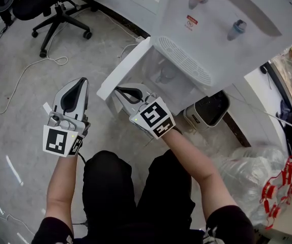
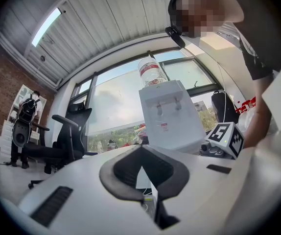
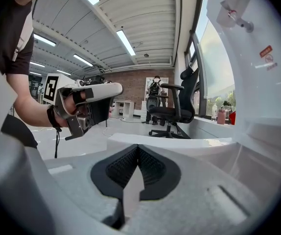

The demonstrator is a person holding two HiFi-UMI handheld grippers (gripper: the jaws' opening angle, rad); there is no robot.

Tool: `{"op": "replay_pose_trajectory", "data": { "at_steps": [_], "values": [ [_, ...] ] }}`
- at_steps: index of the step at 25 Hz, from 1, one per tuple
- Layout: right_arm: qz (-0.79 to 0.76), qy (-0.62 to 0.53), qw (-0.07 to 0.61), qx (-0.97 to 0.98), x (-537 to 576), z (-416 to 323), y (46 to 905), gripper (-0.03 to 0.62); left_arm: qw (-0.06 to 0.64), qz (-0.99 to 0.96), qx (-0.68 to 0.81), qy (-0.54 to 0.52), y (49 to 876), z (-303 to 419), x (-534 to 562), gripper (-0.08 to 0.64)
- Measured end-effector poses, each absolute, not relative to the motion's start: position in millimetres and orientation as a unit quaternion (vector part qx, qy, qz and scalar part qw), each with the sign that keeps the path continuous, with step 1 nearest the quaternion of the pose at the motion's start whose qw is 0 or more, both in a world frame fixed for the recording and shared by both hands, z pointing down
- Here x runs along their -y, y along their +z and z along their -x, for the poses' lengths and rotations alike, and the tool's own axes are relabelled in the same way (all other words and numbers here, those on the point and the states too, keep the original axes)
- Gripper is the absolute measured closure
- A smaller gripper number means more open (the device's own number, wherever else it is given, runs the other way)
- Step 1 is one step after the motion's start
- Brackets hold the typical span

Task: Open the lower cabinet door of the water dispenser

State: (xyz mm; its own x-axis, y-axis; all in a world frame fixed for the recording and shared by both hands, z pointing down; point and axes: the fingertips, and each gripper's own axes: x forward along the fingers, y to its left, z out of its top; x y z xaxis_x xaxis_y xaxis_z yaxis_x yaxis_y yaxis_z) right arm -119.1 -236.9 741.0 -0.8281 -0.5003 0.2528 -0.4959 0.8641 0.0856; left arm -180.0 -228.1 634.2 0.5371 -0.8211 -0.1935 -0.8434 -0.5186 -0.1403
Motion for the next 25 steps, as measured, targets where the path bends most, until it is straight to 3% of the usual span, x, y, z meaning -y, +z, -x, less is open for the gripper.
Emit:
{"op": "replay_pose_trajectory", "data": {
  "at_steps": [17,25],
  "values": [
    [-0.270,-0.017,0.149,0.951,252,141,739,0.588,0.105,0.867,-0.484,0.050,634,186,227,0.554],
    [-0.285,-0.031,0.147,0.947,250,108,732,0.588,0.108,0.870,-0.478,0.049,631,175,230,0.554]
  ]
}}
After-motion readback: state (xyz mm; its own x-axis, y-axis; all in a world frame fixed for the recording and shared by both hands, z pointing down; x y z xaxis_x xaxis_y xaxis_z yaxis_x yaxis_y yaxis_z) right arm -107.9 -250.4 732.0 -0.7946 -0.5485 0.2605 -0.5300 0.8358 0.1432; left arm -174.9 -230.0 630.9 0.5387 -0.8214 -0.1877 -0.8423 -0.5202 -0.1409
